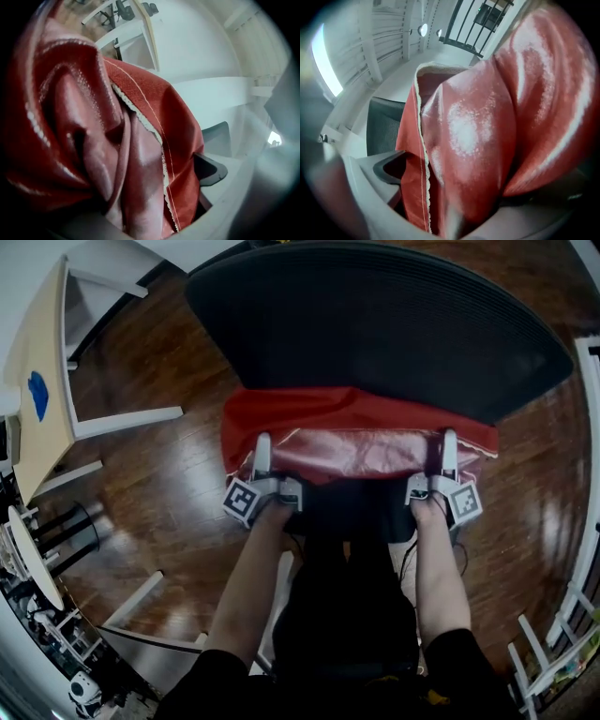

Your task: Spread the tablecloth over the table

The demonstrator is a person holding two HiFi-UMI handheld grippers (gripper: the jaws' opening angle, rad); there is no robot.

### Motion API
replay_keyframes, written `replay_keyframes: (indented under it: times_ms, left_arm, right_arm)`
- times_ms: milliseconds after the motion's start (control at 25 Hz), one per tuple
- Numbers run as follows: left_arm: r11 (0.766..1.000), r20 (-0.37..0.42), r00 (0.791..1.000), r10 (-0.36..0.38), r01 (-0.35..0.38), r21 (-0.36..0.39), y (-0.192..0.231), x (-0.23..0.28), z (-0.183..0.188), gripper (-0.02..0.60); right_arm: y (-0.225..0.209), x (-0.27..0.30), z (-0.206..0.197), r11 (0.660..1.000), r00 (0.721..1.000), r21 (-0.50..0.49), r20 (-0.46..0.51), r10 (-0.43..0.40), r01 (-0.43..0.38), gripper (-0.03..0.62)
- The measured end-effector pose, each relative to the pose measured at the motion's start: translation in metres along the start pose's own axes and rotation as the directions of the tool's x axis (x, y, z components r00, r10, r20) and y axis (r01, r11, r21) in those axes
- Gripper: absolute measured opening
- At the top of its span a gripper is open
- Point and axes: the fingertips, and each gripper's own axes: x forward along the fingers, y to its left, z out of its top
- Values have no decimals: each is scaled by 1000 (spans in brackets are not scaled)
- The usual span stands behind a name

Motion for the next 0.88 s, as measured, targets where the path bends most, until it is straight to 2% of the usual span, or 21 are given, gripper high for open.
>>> replay_keyframes:
  times_ms: [160,320,360,480,560,680,720,760,800,880]
  left_arm:
    - [995,31,995,99,-100,23,15,17,7,614]
    - [976,77,975,207,-211,51,33,26,9,612]
    - [969,92,967,236,-241,48,38,28,10,603]
    - [956,150,950,273,-286,66,45,30,15,483]
    - [966,152,958,243,-254,56,42,31,15,409]
    - [990,108,984,143,-143,-8,31,31,10,212]
    - [994,90,990,106,-104,-28,25,29,7,151]
    - [997,71,995,70,-66,-46,20,26,3,94]
    - [998,53,998,31,-28,-60,14,22,0,55]
    - [994,29,998,-54,57,-98,3,15,-5,26]
  right_arm:
    - [-9,15,2,999,999,2,14,-34,34,620]
    - [-18,23,-2,999,999,-8,-12,-53,53,612]
    - [-18,24,-5,999,999,-8,-25,-43,43,559]
    - [-18,22,-15,999,997,-9,-65,-31,31,444]
    - [-19,18,-20,1000,996,-13,-90,-16,15,357]
    - [-13,15,-27,1000,992,-4,-122,30,-31,251]
    - [-14,12,-28,1000,991,-5,-132,29,-29,191]
    - [-18,8,-28,1000,990,-9,-140,16,-17,94]
    - [-21,4,-28,1000,989,-11,-148,2,-4,58]
    - [-21,-4,-24,1000,987,-4,-161,-4,3,43]
